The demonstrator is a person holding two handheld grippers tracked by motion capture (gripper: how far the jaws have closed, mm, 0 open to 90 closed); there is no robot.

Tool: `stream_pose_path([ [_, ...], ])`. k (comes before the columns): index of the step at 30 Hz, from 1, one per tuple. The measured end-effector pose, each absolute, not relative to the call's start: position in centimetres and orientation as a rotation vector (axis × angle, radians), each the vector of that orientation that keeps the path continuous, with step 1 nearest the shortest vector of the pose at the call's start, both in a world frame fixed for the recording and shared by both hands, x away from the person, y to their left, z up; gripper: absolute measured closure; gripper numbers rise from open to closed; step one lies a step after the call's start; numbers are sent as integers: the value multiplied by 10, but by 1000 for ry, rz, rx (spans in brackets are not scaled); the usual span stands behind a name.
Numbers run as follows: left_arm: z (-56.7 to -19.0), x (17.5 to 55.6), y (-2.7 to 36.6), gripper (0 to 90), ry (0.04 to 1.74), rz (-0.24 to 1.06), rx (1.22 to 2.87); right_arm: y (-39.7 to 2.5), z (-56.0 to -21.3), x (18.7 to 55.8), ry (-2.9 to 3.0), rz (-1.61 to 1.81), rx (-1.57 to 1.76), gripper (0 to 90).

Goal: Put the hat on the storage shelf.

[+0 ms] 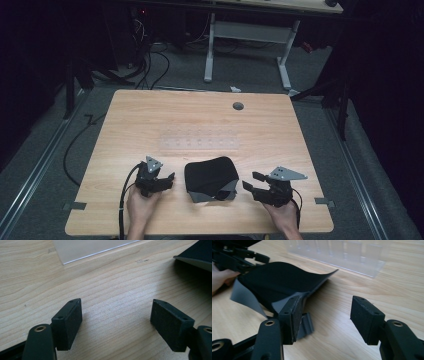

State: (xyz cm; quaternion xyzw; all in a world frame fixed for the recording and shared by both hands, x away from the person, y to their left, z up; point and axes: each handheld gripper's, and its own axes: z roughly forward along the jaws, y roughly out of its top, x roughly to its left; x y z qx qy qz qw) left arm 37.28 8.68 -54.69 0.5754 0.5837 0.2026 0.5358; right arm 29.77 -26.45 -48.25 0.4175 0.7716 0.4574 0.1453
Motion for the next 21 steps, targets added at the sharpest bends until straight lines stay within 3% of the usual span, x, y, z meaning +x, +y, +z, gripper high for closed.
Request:
stream_pose_path([
  [14,-547,373,87,258,1390,482,1370,-237,-489,312,2227,1399,1253,368],
  [21,-547,373,87,258,1390,483,1371,-223,-502,327,2282,1364,1296,381],
])
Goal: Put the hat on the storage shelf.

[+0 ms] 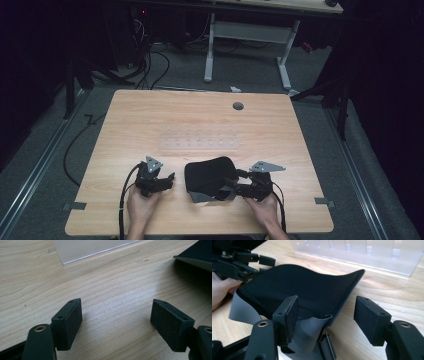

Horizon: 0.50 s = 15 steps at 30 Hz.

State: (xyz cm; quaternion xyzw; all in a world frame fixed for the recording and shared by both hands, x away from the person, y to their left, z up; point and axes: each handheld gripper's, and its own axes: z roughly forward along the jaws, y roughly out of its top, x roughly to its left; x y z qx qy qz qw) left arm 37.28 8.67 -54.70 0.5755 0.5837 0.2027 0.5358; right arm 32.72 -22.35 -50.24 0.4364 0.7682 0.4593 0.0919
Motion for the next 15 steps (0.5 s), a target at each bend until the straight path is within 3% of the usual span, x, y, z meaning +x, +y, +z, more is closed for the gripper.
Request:
stream_pose_path([
  [15,-547,372,86,258,1381,472,1379,-217,-519,338,2308,1389,1318,572],
])
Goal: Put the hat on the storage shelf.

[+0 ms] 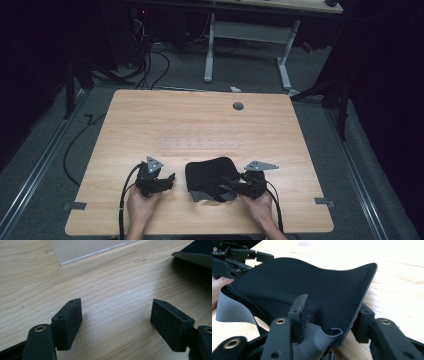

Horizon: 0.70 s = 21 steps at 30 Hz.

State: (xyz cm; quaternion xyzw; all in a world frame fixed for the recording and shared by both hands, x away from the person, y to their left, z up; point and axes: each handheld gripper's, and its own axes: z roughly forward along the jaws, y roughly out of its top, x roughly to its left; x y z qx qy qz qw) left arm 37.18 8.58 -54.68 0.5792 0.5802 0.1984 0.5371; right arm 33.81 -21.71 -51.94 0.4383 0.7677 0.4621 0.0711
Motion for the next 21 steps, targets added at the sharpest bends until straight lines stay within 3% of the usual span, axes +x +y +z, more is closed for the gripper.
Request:
stream_pose_path([
  [8,-547,372,86,274,1383,479,1374,-221,-527,341,2354,1407,1326,735],
  [21,-547,372,86,277,1381,476,1375,-228,-524,344,2366,1508,1323,840],
])
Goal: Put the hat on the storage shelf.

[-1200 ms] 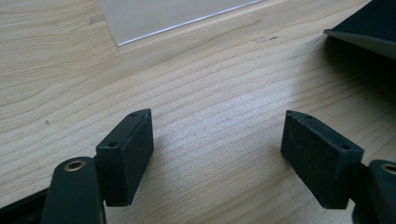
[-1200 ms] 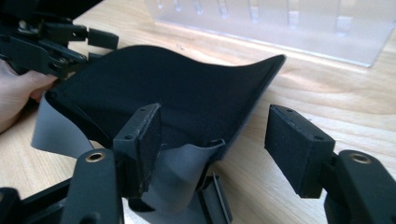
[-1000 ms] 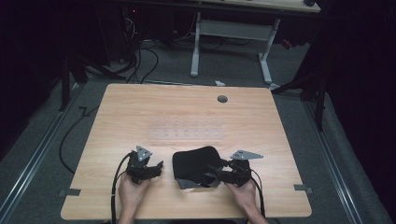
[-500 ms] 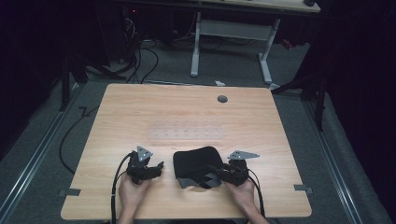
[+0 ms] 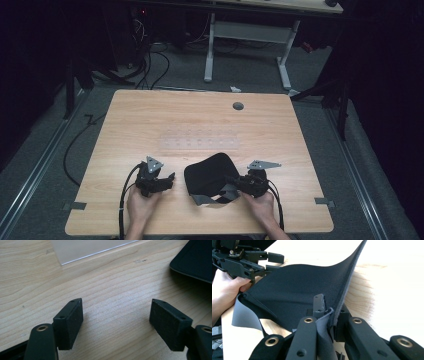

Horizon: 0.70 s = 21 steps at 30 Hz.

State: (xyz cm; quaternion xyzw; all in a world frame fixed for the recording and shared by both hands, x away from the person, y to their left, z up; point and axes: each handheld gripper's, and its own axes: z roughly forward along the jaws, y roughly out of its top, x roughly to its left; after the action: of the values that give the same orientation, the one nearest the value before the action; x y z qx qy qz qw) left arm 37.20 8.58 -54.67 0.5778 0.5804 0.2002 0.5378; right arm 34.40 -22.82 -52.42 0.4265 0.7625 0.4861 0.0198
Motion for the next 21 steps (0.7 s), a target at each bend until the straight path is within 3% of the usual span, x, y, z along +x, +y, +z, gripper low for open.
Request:
stream_pose_path([
  [21,-542,368,85,280,1350,452,1376,-256,-496,344,2337,1542,1317,846],
])
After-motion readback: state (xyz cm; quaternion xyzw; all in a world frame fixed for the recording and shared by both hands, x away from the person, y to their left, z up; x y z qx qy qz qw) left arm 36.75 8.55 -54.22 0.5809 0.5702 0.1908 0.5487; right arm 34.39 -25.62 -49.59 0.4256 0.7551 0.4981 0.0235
